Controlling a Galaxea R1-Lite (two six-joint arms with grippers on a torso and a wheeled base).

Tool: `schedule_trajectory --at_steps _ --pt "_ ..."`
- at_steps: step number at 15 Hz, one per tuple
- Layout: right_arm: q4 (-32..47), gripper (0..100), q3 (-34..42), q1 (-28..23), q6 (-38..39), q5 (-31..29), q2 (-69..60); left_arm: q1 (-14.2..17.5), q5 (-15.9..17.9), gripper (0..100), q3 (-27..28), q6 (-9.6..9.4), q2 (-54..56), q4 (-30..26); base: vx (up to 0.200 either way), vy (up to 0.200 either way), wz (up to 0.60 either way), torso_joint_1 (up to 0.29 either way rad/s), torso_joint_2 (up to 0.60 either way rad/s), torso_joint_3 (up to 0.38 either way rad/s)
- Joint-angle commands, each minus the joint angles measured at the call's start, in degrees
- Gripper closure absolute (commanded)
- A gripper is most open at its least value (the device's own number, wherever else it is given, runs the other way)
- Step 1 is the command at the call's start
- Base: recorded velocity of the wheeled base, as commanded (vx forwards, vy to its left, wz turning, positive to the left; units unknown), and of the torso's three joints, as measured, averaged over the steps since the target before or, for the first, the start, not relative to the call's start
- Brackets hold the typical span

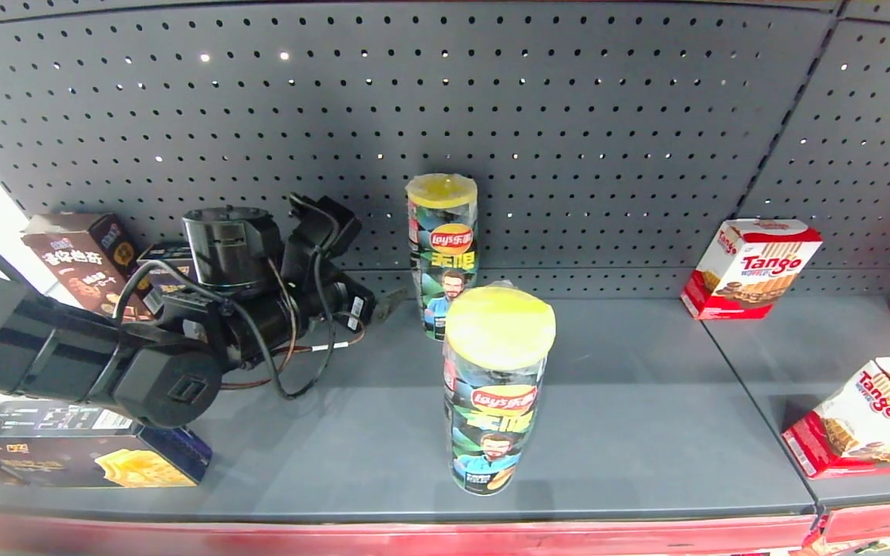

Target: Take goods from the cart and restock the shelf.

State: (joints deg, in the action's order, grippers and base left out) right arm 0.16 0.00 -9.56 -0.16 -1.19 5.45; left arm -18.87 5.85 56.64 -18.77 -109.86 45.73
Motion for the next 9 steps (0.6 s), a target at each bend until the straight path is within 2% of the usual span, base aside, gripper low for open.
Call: schedule_trajectory --at_steps 1,9 --pt "0.02 0 0.0 -0.02 -0.02 0.05 0.09 -0.11 -0.31 0 1.11 -0.04 -1.41 -0.46 0.0 0.0 0.0 0.0 0.0 0.0" --pt "0.02 0 0.0 0.07 -0.02 0.05 0.09 -2.05 -0.49 0 2.78 -0.04 -2.99 -0.73 0.0 0.0 0.0 0.0 0.0 0.0"
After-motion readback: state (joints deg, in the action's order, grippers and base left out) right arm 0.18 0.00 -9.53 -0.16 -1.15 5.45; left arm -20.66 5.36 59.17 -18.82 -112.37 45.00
